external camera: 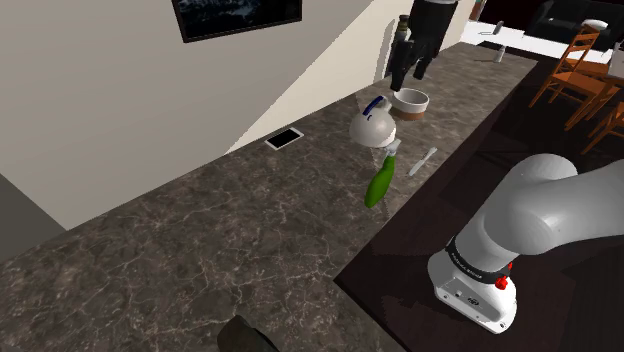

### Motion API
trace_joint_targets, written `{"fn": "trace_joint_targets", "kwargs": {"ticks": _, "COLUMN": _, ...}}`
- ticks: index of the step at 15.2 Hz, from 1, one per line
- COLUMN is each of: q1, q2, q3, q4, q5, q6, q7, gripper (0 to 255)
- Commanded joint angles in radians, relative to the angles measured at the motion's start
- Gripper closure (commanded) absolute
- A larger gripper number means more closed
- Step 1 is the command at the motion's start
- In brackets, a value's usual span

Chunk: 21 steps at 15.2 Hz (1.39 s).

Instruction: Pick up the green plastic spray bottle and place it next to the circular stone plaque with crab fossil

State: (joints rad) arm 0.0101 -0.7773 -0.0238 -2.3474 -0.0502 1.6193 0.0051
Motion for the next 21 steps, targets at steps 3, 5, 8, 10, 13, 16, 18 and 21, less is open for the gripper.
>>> {"fn": "trace_joint_targets", "kwargs": {"ticks": 3, "q1": -0.045, "q2": -0.082, "q3": 0.066, "q4": -0.116, "q5": 0.003, "q6": 0.069, "q7": 0.161, "gripper": 0}}
{"fn": "trace_joint_targets", "kwargs": {"ticks": 5, "q1": -0.088, "q2": -0.154, "q3": 0.142, "q4": -0.220, "q5": 0.015, "q6": 0.131, "q7": 0.325, "gripper": 0}}
{"fn": "trace_joint_targets", "kwargs": {"ticks": 8, "q1": -0.143, "q2": -0.237, "q3": 0.275, "q4": -0.351, "q5": 0.050, "q6": 0.213, "q7": 0.577, "gripper": 0}}
{"fn": "trace_joint_targets", "kwargs": {"ticks": 10, "q1": -0.176, "q2": -0.270, "q3": 0.378, "q4": -0.420, "q5": 0.084, "q6": 0.262, "q7": 0.750, "gripper": 0}}
{"fn": "trace_joint_targets", "kwargs": {"ticks": 13, "q1": -0.225, "q2": -0.277, "q3": 0.550, "q4": -0.490, "q5": 0.145, "q6": 0.331, "q7": 1.022, "gripper": 0}}
{"fn": "trace_joint_targets", "kwargs": {"ticks": 16, "q1": -0.297, "q2": -0.230, "q3": 0.740, "q4": -0.519, "q5": 0.210, "q6": 0.400, "q7": 1.301, "gripper": 0}}
{"fn": "trace_joint_targets", "kwargs": {"ticks": 18, "q1": -0.371, "q2": -0.176, "q3": 0.874, "q4": -0.515, "q5": 0.247, "q6": 0.445, "q7": 1.488, "gripper": 0}}
{"fn": "trace_joint_targets", "kwargs": {"ticks": 21, "q1": -0.466, "q2": -0.116, "q3": 1.007, "q4": -0.507, "q5": 0.278, "q6": 0.500, "q7": 1.650, "gripper": 0}}
